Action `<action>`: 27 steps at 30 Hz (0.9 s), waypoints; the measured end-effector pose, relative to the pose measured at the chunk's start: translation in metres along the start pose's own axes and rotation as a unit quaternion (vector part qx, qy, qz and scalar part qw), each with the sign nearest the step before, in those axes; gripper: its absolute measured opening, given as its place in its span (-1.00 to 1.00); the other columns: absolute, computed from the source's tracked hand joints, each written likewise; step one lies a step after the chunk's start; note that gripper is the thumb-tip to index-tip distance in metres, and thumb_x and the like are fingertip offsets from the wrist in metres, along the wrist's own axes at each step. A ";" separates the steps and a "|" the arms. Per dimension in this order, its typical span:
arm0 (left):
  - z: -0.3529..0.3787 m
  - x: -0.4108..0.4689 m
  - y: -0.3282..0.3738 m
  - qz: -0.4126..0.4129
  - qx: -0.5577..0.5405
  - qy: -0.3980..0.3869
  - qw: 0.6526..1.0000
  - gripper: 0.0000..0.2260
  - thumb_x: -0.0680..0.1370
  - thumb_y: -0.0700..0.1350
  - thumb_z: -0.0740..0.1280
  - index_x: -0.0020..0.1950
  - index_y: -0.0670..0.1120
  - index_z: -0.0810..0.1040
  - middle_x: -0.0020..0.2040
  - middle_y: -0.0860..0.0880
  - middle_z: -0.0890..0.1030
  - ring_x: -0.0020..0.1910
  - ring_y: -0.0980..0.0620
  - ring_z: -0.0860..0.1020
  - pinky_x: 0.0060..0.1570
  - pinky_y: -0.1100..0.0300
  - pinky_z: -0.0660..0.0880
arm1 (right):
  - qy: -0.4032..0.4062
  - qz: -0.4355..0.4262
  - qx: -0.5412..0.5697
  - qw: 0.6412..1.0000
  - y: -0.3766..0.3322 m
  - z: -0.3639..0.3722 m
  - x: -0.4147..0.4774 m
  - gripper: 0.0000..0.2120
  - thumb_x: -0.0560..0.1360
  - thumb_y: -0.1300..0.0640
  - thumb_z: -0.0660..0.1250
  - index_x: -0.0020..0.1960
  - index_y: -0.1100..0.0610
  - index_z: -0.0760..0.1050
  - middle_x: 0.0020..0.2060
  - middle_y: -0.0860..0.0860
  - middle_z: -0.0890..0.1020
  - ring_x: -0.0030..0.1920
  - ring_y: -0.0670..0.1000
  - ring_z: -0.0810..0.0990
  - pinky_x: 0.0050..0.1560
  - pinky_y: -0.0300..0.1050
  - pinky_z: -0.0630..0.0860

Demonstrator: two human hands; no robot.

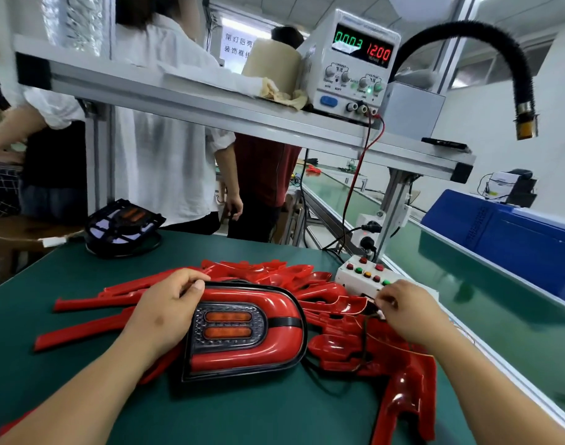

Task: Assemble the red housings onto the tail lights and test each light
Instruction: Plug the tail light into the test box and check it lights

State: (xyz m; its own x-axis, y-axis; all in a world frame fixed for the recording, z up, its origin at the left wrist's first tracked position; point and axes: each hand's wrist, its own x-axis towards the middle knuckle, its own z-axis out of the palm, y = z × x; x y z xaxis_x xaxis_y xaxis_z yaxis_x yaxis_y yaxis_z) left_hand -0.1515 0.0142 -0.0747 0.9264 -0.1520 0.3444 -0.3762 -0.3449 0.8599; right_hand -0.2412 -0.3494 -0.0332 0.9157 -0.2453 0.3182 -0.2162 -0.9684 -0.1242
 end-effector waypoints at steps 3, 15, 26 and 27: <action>0.000 0.000 0.001 0.005 0.004 0.001 1.000 -0.80 0.65 -0.09 0.22 -0.03 0.19 0.55 -0.05 0.21 0.59 -0.04 0.29 0.50 -0.15 0.42 0.31 | -0.095 0.030 -0.161 0.982 0.010 0.006 0.022 -0.79 0.53 0.14 0.20 0.04 -0.01 0.59 -0.01 0.05 0.48 0.03 0.11 0.54 -0.02 -0.09 0.50; 0.000 0.000 0.001 0.005 0.013 0.000 1.000 -0.81 0.65 -0.08 0.20 0.00 0.17 0.55 -0.04 0.24 0.57 -0.04 0.32 0.49 -0.15 0.43 0.31 | -0.262 -0.023 -0.276 0.924 -0.009 -0.009 0.050 -0.73 0.56 0.13 0.22 0.18 0.13 0.59 0.15 0.11 0.58 0.18 0.11 0.53 0.19 -0.09 0.48; 0.002 0.000 0.001 0.009 0.017 0.007 1.000 -0.82 0.65 -0.11 0.21 0.02 0.12 0.57 -0.05 0.24 0.57 -0.05 0.35 0.47 -0.15 0.48 0.29 | -0.234 -0.007 -0.208 0.950 0.005 -0.013 0.048 -0.79 0.54 0.02 0.31 0.12 0.06 0.58 0.06 0.04 0.50 0.13 0.09 0.51 0.10 -0.11 0.46; 0.002 0.000 0.001 0.008 0.014 0.007 1.000 -0.82 0.65 -0.11 0.21 0.03 0.11 0.58 -0.04 0.23 0.58 -0.04 0.35 0.47 -0.15 0.48 0.29 | -0.236 -0.002 -0.200 0.951 0.005 -0.014 0.049 -0.81 0.53 0.05 0.31 0.08 0.09 0.60 0.02 0.03 0.55 0.09 0.08 0.55 0.05 -0.12 0.48</action>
State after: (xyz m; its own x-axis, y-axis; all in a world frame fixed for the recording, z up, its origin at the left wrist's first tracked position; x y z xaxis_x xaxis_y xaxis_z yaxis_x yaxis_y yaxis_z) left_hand -0.1514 0.0120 -0.0747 0.9202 -0.1454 0.3635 -0.3913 -0.3682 0.8434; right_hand -0.2028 -0.3671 -0.0049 0.9465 -0.2855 -0.1503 -0.2379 -0.9322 0.2727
